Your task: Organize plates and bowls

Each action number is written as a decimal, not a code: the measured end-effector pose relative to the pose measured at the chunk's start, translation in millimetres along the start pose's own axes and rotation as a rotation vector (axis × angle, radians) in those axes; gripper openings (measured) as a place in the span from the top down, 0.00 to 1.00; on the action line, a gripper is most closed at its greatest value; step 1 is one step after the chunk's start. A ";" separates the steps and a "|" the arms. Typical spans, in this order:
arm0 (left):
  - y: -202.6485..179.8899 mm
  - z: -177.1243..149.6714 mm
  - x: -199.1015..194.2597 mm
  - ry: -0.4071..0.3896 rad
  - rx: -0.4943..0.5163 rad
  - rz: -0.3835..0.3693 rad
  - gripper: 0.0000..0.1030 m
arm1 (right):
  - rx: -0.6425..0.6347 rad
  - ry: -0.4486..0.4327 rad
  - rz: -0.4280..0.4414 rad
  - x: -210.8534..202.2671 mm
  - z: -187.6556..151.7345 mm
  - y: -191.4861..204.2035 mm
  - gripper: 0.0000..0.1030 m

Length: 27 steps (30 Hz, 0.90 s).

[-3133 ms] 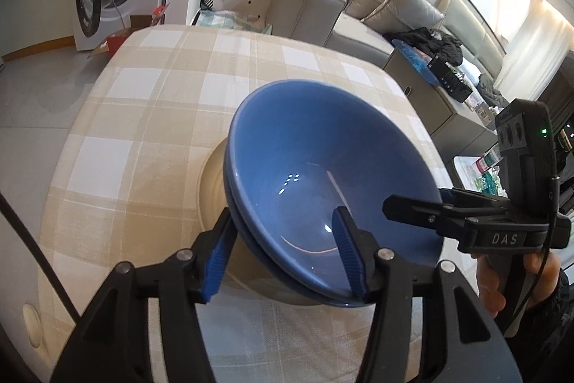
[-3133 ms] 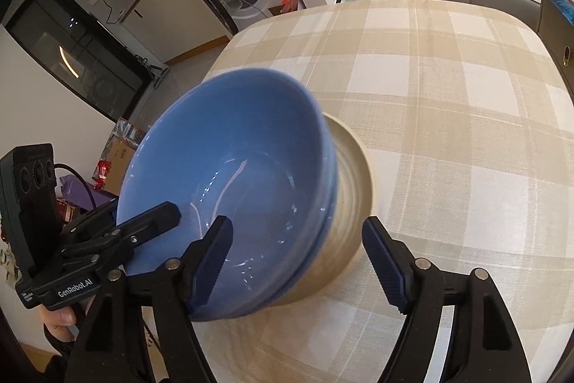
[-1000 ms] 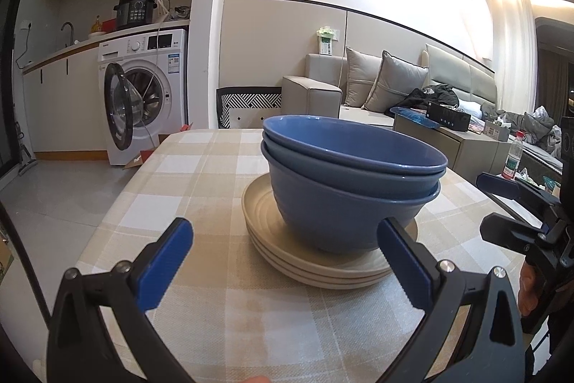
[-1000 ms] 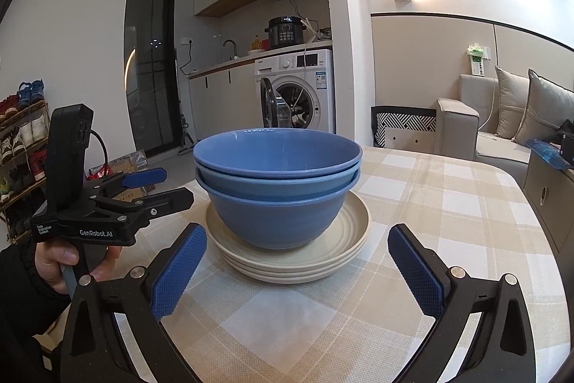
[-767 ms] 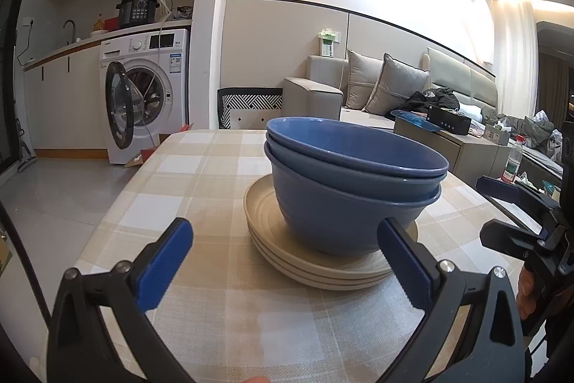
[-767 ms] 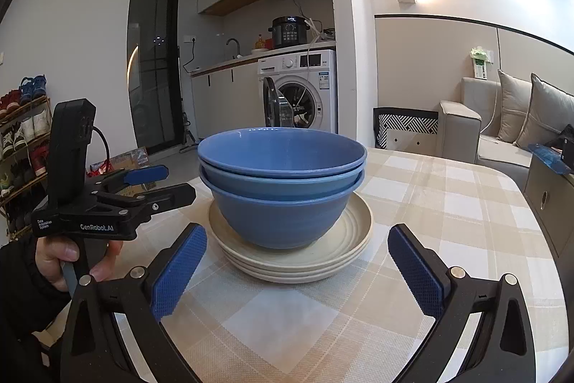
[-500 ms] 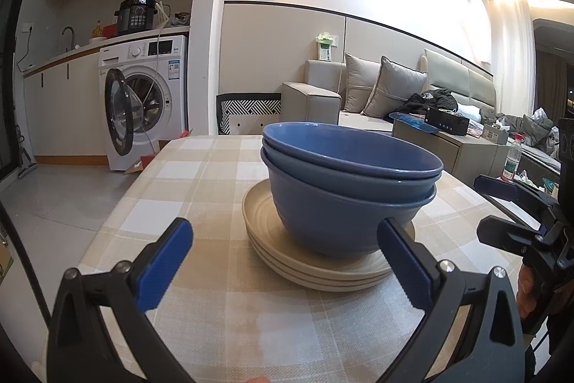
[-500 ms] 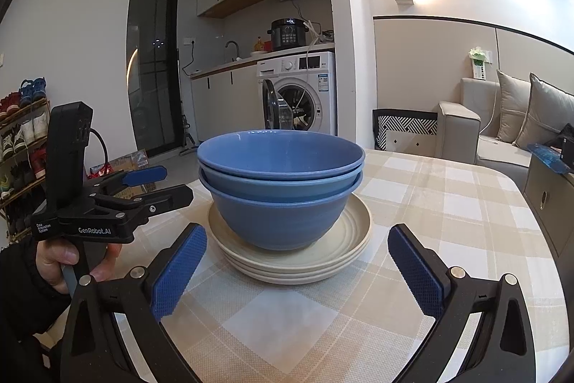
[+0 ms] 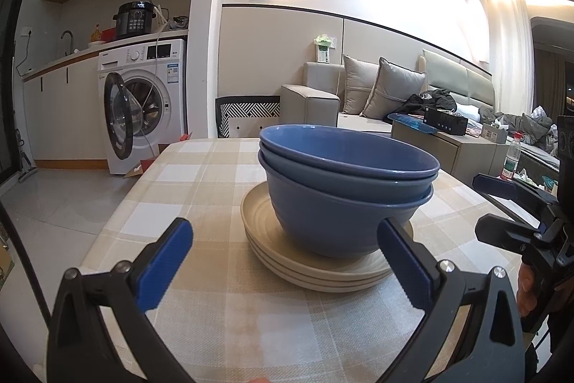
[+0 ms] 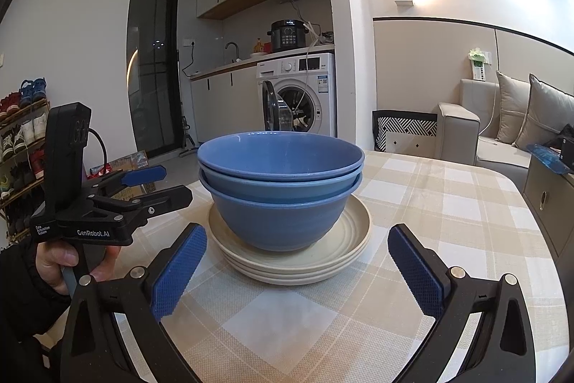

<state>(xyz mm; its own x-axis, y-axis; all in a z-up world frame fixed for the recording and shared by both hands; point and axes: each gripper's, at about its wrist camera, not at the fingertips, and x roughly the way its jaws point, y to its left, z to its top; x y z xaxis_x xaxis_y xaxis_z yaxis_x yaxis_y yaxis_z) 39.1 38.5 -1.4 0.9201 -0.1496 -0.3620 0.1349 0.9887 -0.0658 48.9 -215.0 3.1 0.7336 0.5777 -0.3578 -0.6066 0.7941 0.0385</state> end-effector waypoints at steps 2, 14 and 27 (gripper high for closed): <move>-0.2 0.1 -0.8 -0.002 0.002 0.000 0.00 | 0.000 -0.001 0.000 -0.3 0.1 0.1 0.00; -0.2 0.1 -1.3 -0.003 0.001 0.004 0.00 | -0.004 -0.005 -0.001 -0.9 1.1 0.4 0.00; 0.9 0.1 -1.1 -0.004 -0.002 0.005 0.00 | -0.004 -0.005 -0.001 -1.0 1.4 0.9 0.00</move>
<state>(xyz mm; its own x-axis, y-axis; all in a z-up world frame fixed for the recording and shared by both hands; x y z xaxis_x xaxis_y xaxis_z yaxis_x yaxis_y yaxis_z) 38.3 39.5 -0.9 0.9222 -0.1449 -0.3584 0.1299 0.9894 -0.0656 48.0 -214.7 4.8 0.7355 0.5783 -0.3529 -0.6075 0.7936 0.0342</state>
